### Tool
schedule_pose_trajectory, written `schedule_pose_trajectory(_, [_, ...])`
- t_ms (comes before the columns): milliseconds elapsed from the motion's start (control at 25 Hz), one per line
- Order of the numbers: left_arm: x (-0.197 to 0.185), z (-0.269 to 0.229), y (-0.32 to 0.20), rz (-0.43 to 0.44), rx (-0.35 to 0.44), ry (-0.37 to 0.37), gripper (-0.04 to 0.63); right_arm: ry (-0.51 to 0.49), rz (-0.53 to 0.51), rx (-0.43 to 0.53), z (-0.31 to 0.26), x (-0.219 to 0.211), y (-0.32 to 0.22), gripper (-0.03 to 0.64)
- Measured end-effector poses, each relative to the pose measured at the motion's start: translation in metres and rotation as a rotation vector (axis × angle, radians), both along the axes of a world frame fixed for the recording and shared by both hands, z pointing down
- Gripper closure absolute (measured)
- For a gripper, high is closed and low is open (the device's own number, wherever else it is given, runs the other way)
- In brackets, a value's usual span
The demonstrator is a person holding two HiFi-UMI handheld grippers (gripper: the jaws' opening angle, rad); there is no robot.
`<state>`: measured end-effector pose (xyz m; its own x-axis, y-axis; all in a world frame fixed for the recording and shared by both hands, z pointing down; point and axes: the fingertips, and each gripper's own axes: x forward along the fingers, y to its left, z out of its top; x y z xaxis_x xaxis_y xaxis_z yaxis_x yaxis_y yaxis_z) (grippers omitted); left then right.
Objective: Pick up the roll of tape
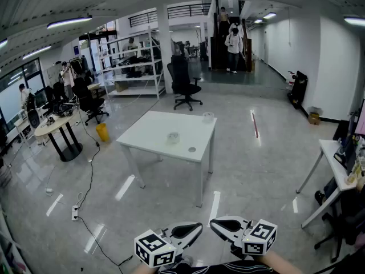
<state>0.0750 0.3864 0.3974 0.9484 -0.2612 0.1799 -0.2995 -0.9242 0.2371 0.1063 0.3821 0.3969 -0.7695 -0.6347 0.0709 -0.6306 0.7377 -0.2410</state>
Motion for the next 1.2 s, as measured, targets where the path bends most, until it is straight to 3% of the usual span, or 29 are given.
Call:
schedule_pose_trajectory(760, [0.016,0.006,0.000,-0.014,-0.005,-0.025,0.592,-0.032,0.012,-0.024,0.005,0.028,-0.001,0.603])
schedule_pose_trajectory(1200, [0.004,0.035,-0.074,-0.049,-0.058,-0.025,0.592,-0.014,0.031,-0.078,0.043,0.024,-0.072,0.603])
